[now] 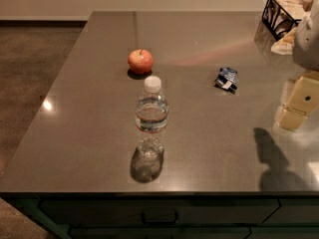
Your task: Knock water bottle over
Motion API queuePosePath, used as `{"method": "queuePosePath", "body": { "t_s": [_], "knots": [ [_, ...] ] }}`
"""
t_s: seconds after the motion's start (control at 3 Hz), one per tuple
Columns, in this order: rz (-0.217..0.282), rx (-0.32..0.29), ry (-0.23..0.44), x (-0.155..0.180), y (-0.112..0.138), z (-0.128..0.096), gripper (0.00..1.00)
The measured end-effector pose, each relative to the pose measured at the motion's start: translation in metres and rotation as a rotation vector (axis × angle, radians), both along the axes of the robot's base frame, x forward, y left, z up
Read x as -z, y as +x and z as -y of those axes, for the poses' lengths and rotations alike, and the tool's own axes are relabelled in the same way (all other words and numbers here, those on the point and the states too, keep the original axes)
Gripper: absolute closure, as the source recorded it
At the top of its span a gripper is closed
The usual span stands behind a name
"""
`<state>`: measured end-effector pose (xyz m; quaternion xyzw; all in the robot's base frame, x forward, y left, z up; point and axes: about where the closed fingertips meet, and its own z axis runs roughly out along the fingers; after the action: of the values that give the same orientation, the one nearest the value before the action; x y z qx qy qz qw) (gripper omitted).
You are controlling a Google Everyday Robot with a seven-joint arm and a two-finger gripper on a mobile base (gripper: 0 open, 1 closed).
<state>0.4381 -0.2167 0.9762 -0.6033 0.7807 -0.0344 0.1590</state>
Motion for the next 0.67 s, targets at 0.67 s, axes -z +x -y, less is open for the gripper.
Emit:
{"method": "queuePosePath", "body": {
  "t_s": [0.67],
  "knots": [
    [-0.006,-0.011,0.052,0.0021,-0.0036,-0.0078,0.00]
  ]
}}
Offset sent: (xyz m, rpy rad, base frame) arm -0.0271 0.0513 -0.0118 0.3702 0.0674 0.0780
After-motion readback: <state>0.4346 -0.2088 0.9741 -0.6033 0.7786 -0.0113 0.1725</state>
